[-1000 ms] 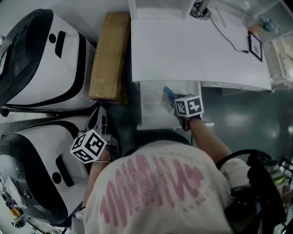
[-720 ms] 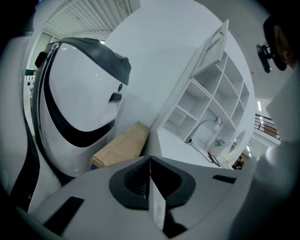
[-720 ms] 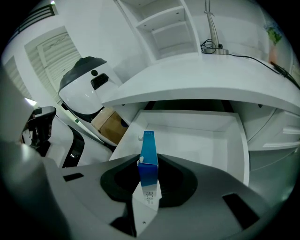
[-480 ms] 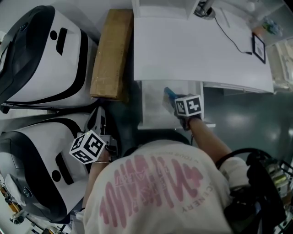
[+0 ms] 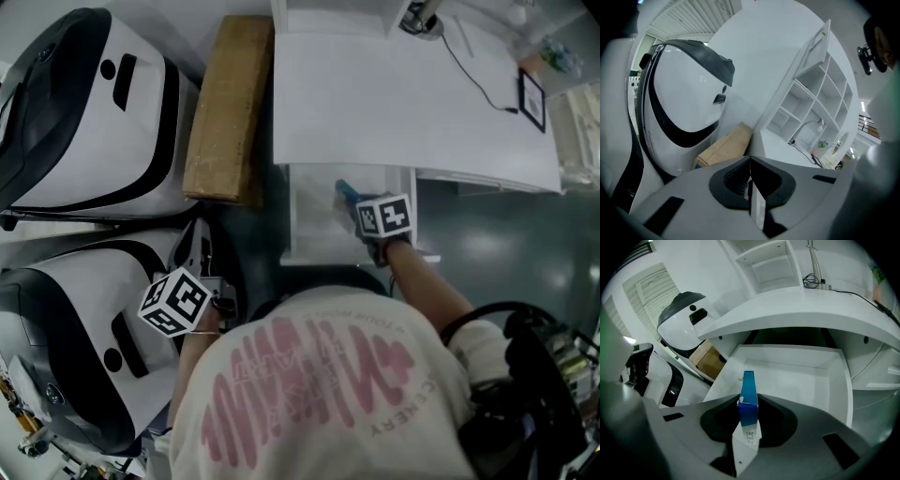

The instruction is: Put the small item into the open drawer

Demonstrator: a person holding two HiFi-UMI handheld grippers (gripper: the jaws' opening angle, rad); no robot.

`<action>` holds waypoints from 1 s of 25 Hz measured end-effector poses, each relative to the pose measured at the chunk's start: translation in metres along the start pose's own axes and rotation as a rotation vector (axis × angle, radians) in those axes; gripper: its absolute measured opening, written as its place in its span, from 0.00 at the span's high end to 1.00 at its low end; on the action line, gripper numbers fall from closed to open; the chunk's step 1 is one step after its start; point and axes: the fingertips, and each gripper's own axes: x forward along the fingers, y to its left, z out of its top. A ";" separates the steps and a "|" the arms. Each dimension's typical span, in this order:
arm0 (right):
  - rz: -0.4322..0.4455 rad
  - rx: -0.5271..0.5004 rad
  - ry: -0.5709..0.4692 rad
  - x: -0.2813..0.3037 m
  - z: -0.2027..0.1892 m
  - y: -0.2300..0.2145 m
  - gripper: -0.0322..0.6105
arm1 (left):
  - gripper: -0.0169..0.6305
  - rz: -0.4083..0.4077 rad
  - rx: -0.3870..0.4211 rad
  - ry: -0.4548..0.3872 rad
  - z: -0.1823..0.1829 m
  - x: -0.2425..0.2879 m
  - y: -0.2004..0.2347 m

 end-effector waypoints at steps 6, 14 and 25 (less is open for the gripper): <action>0.003 -0.007 0.014 0.003 -0.002 -0.001 0.81 | 0.93 0.001 0.002 0.004 -0.001 0.000 -0.001; 0.005 0.006 0.021 0.006 -0.005 -0.006 0.81 | 0.93 0.011 0.001 0.002 -0.003 -0.004 -0.001; 0.020 0.037 0.027 0.008 -0.006 -0.016 0.81 | 0.93 0.027 -0.010 -0.011 -0.003 -0.006 -0.003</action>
